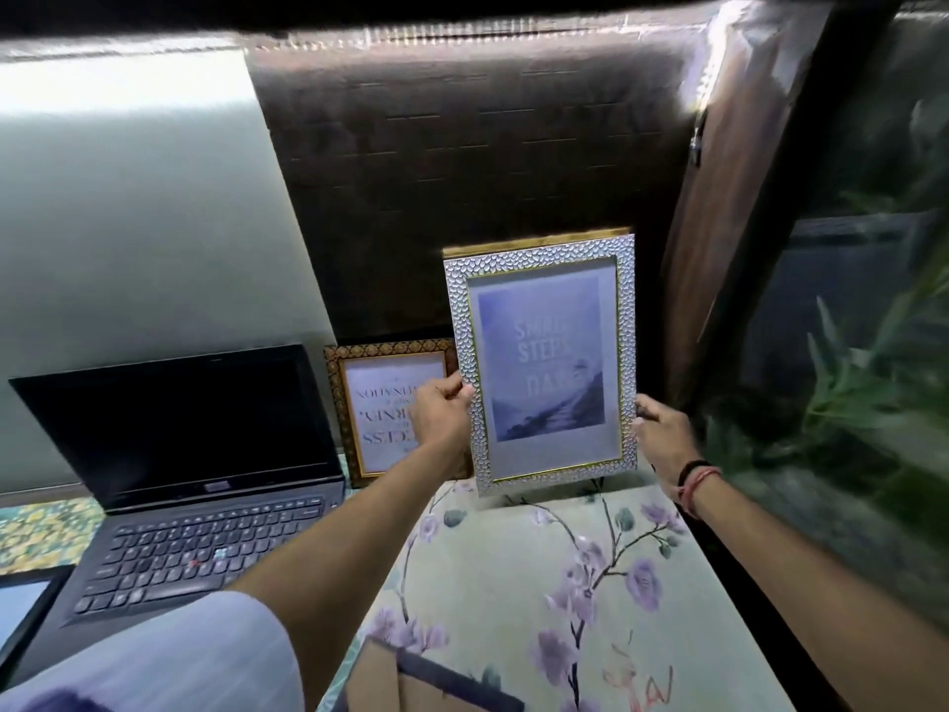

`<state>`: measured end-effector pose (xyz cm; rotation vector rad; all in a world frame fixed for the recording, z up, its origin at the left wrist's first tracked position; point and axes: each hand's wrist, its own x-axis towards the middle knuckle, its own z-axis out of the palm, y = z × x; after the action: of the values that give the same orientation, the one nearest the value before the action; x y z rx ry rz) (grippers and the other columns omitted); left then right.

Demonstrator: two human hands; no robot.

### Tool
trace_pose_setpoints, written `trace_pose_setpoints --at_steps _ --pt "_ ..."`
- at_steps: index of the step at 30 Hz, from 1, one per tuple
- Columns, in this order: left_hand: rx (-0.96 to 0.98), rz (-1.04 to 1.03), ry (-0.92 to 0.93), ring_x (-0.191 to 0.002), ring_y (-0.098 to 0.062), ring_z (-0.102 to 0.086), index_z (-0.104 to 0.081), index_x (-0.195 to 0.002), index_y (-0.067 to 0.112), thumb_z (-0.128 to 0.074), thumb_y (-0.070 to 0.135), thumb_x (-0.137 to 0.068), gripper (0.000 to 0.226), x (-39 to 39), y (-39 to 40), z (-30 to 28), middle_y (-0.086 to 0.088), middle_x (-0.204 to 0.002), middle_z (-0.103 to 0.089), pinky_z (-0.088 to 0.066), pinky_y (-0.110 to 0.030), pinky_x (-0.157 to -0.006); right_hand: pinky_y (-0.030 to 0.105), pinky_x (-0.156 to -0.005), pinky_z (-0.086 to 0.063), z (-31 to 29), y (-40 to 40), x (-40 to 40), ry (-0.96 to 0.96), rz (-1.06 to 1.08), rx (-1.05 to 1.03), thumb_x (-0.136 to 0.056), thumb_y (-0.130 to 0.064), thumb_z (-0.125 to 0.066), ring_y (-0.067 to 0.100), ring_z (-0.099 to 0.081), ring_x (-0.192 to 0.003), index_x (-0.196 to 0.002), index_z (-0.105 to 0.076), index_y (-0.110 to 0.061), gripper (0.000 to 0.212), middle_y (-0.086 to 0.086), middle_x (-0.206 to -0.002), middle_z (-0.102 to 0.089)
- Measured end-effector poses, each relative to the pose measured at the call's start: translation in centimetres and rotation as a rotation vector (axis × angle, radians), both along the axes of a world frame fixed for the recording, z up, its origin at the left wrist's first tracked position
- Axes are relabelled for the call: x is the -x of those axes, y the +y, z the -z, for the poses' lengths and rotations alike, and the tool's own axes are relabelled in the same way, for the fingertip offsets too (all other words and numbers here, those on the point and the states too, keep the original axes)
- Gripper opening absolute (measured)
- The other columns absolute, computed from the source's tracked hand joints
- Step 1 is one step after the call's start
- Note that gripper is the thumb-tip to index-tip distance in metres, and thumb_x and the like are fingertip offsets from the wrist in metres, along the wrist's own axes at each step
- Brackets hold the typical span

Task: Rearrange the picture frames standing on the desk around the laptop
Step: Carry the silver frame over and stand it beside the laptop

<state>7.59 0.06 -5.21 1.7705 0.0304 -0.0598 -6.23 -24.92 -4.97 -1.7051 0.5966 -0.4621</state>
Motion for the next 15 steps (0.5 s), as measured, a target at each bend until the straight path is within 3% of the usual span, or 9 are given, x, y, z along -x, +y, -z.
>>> trace_pose_setpoints --at_steps 2,4,6,9,12,15 --pt "-0.034 -0.012 -0.020 -0.103 -0.017 -0.072 -0.077 -0.116 0.017 -0.071 0.026 -0.090 0.028 2.4 -0.3 -3.3 0.007 -0.110 -0.079 -0.059 -0.042 -0.095 0.008 -0.071 -0.050 0.4 -0.2 -0.4 -0.007 0.017 -0.030 -0.087 0.016 -0.040 0.002 -0.064 -0.077 -0.103 -0.071 -0.012 0.045 -0.005 -0.090 -0.072" --pt "-0.075 -0.033 -0.057 -0.106 -0.016 -0.066 -0.074 -0.121 0.007 -0.071 0.014 -0.094 0.028 3.3 -0.8 -4.7 0.004 -0.115 -0.073 -0.053 -0.029 -0.091 0.024 -0.083 -0.055 1.2 -0.7 -0.8 -0.021 0.014 -0.037 -0.085 0.011 -0.042 0.013 -0.066 -0.087 -0.107 -0.074 -0.010 0.045 0.002 -0.100 -0.077" --pt "-0.100 -0.040 -0.081 -0.113 -0.018 -0.065 -0.072 -0.126 0.006 -0.070 0.013 -0.095 0.031 3.2 -1.2 -4.7 -0.001 -0.123 -0.073 -0.052 -0.028 -0.092 0.031 -0.087 -0.056 2.1 -1.2 -1.1 -0.020 0.010 -0.060 -0.085 0.009 -0.042 0.016 -0.066 -0.090 -0.108 -0.075 -0.014 0.046 0.004 -0.103 -0.078" --pt "-0.109 -0.053 -0.077 -0.120 -0.021 -0.064 -0.070 -0.130 0.006 -0.070 0.011 -0.095 0.035 2.9 -1.6 -4.4 -0.006 -0.129 -0.071 -0.051 -0.035 -0.106 0.032 -0.089 -0.054 2.4 -1.1 -1.1 -0.019 -0.015 -0.080 -0.086 0.010 -0.041 0.018 -0.066 -0.091 -0.109 -0.075 -0.019 0.051 0.001 -0.103 -0.077" --pt "-0.118 -0.061 -0.077 -0.115 -0.018 -0.063 -0.067 -0.134 0.005 -0.066 0.006 -0.096 0.038 2.7 -1.5 -4.1 -0.007 -0.130 -0.071 -0.046 -0.024 -0.101 0.033 -0.094 -0.051 3.2 -1.1 -1.7 -0.001 -0.045 -0.091 -0.088 0.010 -0.040 0.017 -0.066 -0.095 -0.111 -0.074 -0.019 0.050 -0.001 -0.109 -0.076" --pt "-0.128 -0.067 -0.074 -0.119 -0.023 -0.063 -0.063 -0.138 0.006 -0.058 0.001 -0.098 0.041 2.6 -1.2 -4.0 -0.005 -0.129 -0.070 -0.045 -0.025 -0.102 0.041 -0.115 -0.042 4.8 -1.8 -2.8 0.035 -0.071 -0.068 -0.085 -0.009 -0.047 0.019 -0.062 -0.123 -0.135 -0.061 -0.016 0.053 -0.001 -0.133 -0.068"
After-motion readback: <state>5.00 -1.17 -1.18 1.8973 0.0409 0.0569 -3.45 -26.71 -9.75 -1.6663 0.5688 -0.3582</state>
